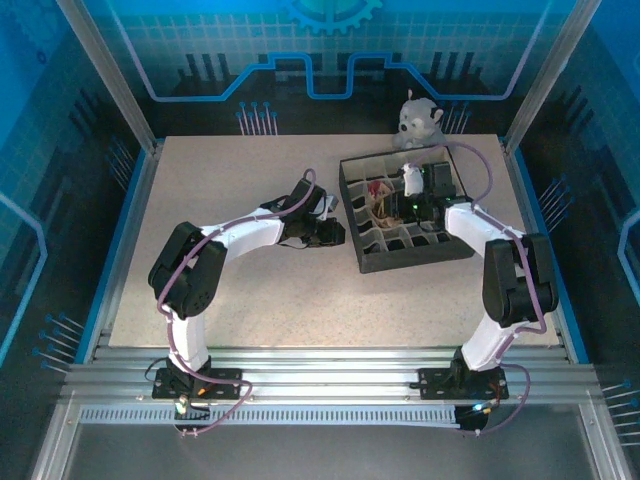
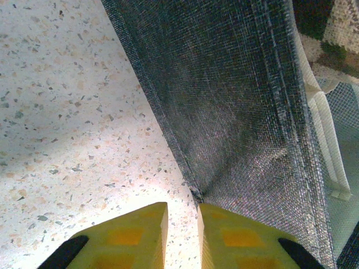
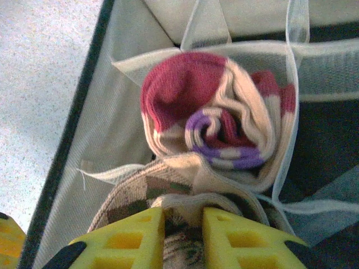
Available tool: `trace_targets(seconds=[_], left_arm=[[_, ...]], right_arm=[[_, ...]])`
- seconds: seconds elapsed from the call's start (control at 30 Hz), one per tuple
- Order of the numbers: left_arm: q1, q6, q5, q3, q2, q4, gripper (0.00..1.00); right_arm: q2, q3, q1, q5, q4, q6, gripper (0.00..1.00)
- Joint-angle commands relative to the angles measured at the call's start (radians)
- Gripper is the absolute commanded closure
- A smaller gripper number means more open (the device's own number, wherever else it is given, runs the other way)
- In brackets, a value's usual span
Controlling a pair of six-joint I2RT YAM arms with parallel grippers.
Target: Roll the socks
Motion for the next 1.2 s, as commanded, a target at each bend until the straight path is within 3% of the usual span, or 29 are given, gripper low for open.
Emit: trace_targets(seconds=[0.0,0.1,0.27,0.47,0.6,0.67,0.9,1.17], left_arm=[[0.007,0.021,0.023,0.004,-0.001,-0.023,0.82],[0.007,0.021,0.023,0.001,-0.005,-0.026,0.82],[0.007,0.027,0.020,0.001,-0.012,-0.029,0.82],[0.008,0.031,0.017,0.006,-0.014,-0.033,0.82],[0.007,0.027,0.020,0.007,-0.010,-0.028,0.82],[0.007,0.026,0.023,0.007,-0.009,-0.026,0.82],[0.008,0.027,0.027,0.006,-0.012,-0.028,0.82],[0.007,0.025,0.029,-0.007,-0.016,-0.023,0.83]], right_arm=[[-0.032,-0.029,-0.014,0.005,0.015,0.020,0.79],[-0.050,-0.034,-0.029,-0.014,0.017,0.029,0.64],[-0.133,0.003,-0.049,0.020,-0.052,0.047,0.52],[-0.242,0.011,-0.046,0.046,-0.145,0.078,0.56],[-0.294,-0.039,0.008,0.047,-0.173,0.133,0.64],[-0.296,-0.054,0.031,0.053,-0.196,0.184,0.64],[-0.241,-0.090,0.049,0.057,-0.196,0.336,0.58],[-0.129,-0.011,0.050,0.037,-0.224,0.321,0.67]])
